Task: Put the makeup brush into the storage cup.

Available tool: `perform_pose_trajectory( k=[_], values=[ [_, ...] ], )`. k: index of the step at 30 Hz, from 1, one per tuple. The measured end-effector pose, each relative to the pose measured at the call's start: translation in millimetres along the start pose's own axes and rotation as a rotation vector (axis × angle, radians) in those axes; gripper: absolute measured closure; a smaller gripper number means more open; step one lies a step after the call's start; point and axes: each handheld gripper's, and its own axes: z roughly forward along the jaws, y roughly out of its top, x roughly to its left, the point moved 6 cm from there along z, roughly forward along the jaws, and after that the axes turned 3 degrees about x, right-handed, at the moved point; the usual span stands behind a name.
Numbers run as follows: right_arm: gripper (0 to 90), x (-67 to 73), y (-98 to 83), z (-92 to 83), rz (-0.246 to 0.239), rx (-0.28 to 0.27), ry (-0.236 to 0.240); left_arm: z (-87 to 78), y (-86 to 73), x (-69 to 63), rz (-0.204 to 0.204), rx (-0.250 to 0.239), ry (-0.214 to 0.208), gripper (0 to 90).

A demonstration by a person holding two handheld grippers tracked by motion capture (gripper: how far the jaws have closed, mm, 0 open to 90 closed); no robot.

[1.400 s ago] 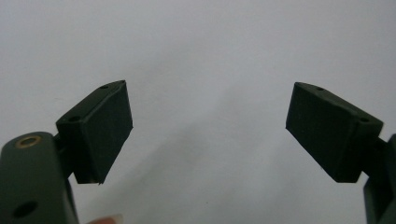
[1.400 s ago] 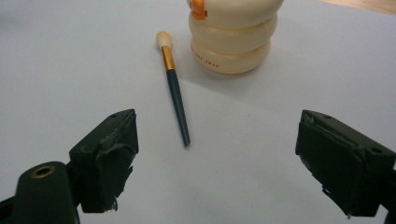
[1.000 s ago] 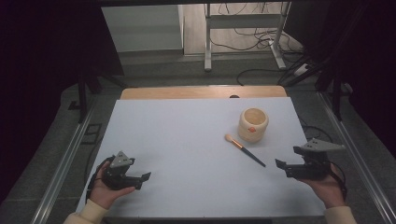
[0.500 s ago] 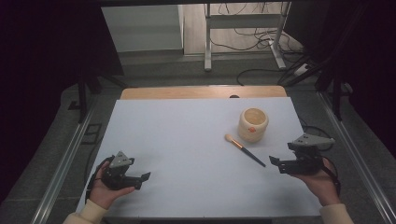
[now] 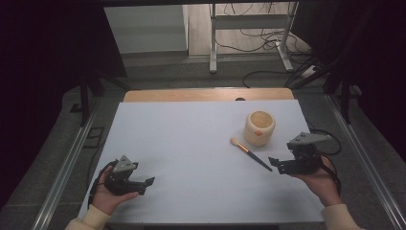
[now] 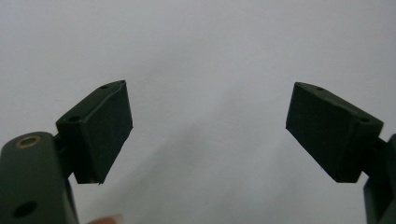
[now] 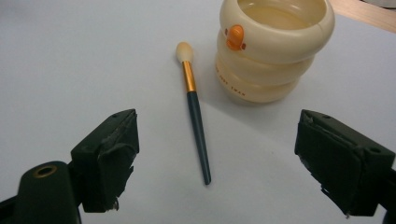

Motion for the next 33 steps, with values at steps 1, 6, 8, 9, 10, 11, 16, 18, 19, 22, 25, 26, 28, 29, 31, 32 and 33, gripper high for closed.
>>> perform_pose_trajectory(
  k=[1,6,8,9,10,11,16,18,19,22,25,26,28,29,31,32,33],
  values=[
    [14.3,0.8,0.9,0.8,-0.003,0.002,0.003,0.1,0.0,-0.1,0.0,0.0,0.0,15.3],
    [14.4,5.3,5.3,5.6,-0.014,0.009,0.015,-0.2,0.1,-0.2,0.0,0.001,0.001,15.3],
    [14.4,6.6,6.5,7.3,-0.018,0.015,0.018,0.0,0.0,-0.2,-0.001,0.0,0.001,15.3],
    [14.5,7.1,7.1,8.1,-0.019,0.018,0.02,0.1,0.0,-0.1,0.0,0.0,0.001,15.3],
    [14.6,7.3,7.6,9.0,-0.021,0.019,0.021,0.1,0.0,0.0,-0.001,0.0,0.001,15.3],
    [14.7,7.8,8.1,9.7,-0.021,0.023,0.022,0.2,0.0,0.0,0.0,0.0,0.001,15.3],
    [15.0,10.0,10.5,14.3,-0.027,0.034,0.029,0.2,-0.1,0.1,0.0,0.0,0.001,15.3],
    [15.0,11.3,11.2,16.2,-0.032,0.04,0.035,0.2,-0.1,0.1,-0.001,0.0,0.001,15.3],
    [15.0,11.9,11.6,17.2,-0.034,0.041,0.037,0.1,-0.1,0.1,0.0,0.0,0.001,15.3],
    [15.0,13.8,13.2,19.6,-0.039,0.046,0.041,0.2,-0.1,0.1,0.001,0.001,0.001,15.3],
    [15.1,15.5,15.3,21.4,-0.047,0.05,0.044,0.3,-0.2,0.1,0.0,0.001,0.001,15.3],
    [15.2,16.2,15.9,22.0,-0.048,0.053,0.044,0.3,-0.2,0.1,0.0,0.001,0.001,15.3],
    [15.3,16.7,16.6,22.8,-0.05,0.056,0.043,0.0,-0.2,0.3,0.0,0.0,0.002,15.3],
    [15.5,17.4,17.1,23.4,-0.049,0.06,0.044,-0.2,-0.2,0.3,0.001,0.002,0.002,15.3],
    [16.1,19.5,18.8,25.9,-0.066,0.076,0.044,-0.2,-0.2,0.4,0.0,0.0,0.002,15.3],
    [16.1,19.5,18.8,25.9,-0.066,0.076,0.044,-0.2,-0.3,0.3,0.0,0.0,0.002,15.3],
    [16.3,20.7,19.8,27.5,-0.073,0.089,0.041,-0.1,-0.3,0.3,0.0,0.0,0.002,15.3]
  ],
)
